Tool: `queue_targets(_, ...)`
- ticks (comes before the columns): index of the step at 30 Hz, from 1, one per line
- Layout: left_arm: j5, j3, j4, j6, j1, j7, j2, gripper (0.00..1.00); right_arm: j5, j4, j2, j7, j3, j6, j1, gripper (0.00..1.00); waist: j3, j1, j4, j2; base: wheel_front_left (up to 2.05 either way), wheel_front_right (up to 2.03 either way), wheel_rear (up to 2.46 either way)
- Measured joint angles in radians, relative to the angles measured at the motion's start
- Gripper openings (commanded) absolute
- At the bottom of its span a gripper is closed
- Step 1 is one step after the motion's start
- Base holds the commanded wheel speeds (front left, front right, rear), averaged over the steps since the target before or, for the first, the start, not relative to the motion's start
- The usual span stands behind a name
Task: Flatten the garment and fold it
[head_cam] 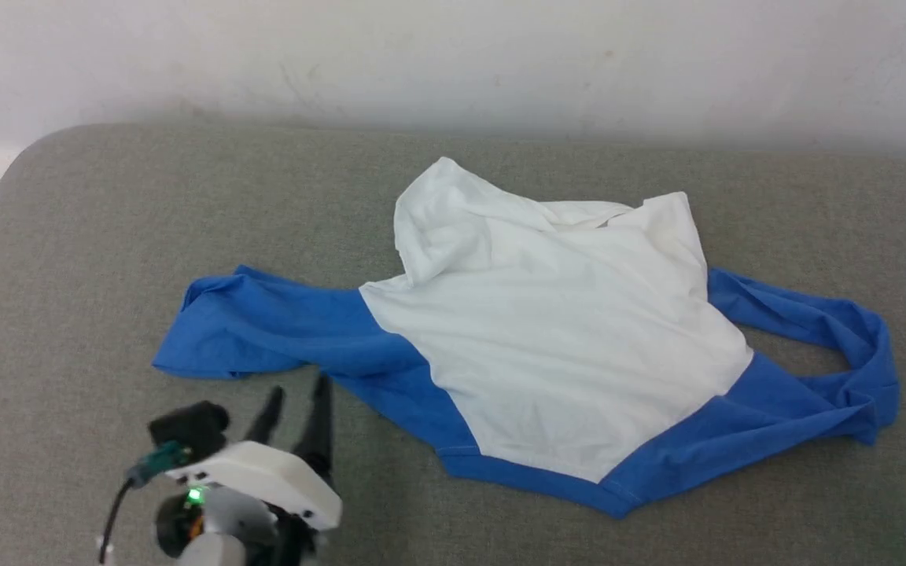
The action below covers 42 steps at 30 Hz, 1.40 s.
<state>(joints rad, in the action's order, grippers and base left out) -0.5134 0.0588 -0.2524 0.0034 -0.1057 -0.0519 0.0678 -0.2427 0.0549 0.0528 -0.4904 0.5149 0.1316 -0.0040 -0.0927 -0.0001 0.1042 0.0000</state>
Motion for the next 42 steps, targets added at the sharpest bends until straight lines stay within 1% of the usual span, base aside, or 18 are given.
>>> queue_targets(2, -0.043, 0.037, -0.002, -0.004, 0.009, 0.085, -0.006, 1.0, -0.009, -0.008, -0.001, 0.014, 0.001, 0.0, 0.012, 1.0, 0.002, 0.0, -0.004, 0.0, 0.0, 0.0, 0.0)
queue_targets(4, -0.078, 0.063, -0.012, 0.004, 0.01, 0.167, -0.011, 1.0, -0.012, -0.018, 0.0, 0.022, -0.004, 0.0, 0.013, 1.0, 0.003, 0.0, -0.008, 0.0, 0.0, 0.0, 0.0)
queue_targets(8, -0.11, 0.093, -0.072, 0.064, -0.022, 0.27, -0.012, 1.0, -0.017, -0.044, 0.0, 0.035, -0.03, 0.0, 0.013, 1.0, -0.007, 0.0001, -0.016, 0.0, 0.0, 0.0, 0.0)
queue_targets(9, -0.112, 0.098, -0.094, 0.071, -0.039, 0.289, -0.012, 1.0, -0.022, -0.049, -0.001, 0.037, -0.038, 0.0, 0.011, 1.0, -0.01, 0.0002, -0.019, 0.0, 0.0, 0.0, 0.0)
queue_targets(15, -0.2, 0.105, -0.187, 0.078, -0.145, 0.335, -0.012, 1.0, -0.023, -0.057, -0.001, 0.046, -0.071, 0.0, 0.007, 1.0, -0.032, 0.0001, -0.047, 0.0, 0.0, 0.0, 0.0)
queue_targets(19, -0.212, 0.111, -0.233, 0.077, -0.181, 0.315, -0.012, 1.0, -0.023, -0.056, 0.0, 0.059, -0.081, 0.0, 0.004, 1.0, -0.044, 0.0001, -0.064, 0.0, 0.0, 0.0, 0.0)
queue_targets(21, -0.227, 0.115, -0.249, 0.068, -0.195, 0.294, -0.012, 1.0, -0.024, -0.054, 0.0, 0.061, -0.089, 0.0, 0.004, 1.0, -0.049, 0.0001, -0.069, 0.0, 0.0, 0.0, 0.0)
queue_targets(22, -0.227, 0.119, -0.256, 0.068, -0.2, 0.286, -0.012, 0.27, -0.026, -0.053, 0.0, 0.061, -0.095, 0.0, 0.004, 1.0, -0.052, 0.0001, -0.071, 0.0, 0.0, 0.0, 0.0)
queue_targets(23, -0.229, 0.123, -0.262, 0.067, -0.207, 0.279, -0.012, 0.0, -0.029, -0.051, -0.001, 0.061, -0.101, 0.0, 0.004, 1.0, -0.054, 0.0001, -0.071, 0.0, 0.0, 0.0, 0.0)
queue_targets(26, -0.229, 0.135, -0.277, 0.059, -0.212, 0.266, -0.011, 0.0, -0.031, -0.052, 0.0, 0.059, -0.129, 0.0, 0.006, 1.0, -0.056, 0.0002, -0.068, 0.0, 0.0, 0.0, 0.0)
queue_targets(29, -0.216, 0.143, -0.278, 0.059, -0.205, 0.232, -0.008, 0.0, -0.044, -0.059, 0.0, 0.032, -0.185, 0.0, 0.017, 1.0, -0.055, 0.0002, -0.065, 0.0, 0.0, 0.0, 0.0)
queue_targets(34, -0.179, 0.153, -0.229, 0.069, -0.157, 0.176, 0.007, 0.0, -0.099, -0.073, -0.001, -0.028, -0.262, 0.0, 0.043, 1.0, -0.053, 0.0002, -0.056, 0.0, 0.0, 0.0, 0.0)
queue_targets(42, -0.165, 0.179, -0.144, 0.083, -0.116, 0.18, 0.012, 0.0, -0.135, -0.036, 0.0, -0.091, -0.277, 0.0, 0.031, 1.0, -0.057, 0.0002, -0.023, 0.0, 0.0, 0.0, 0.0)
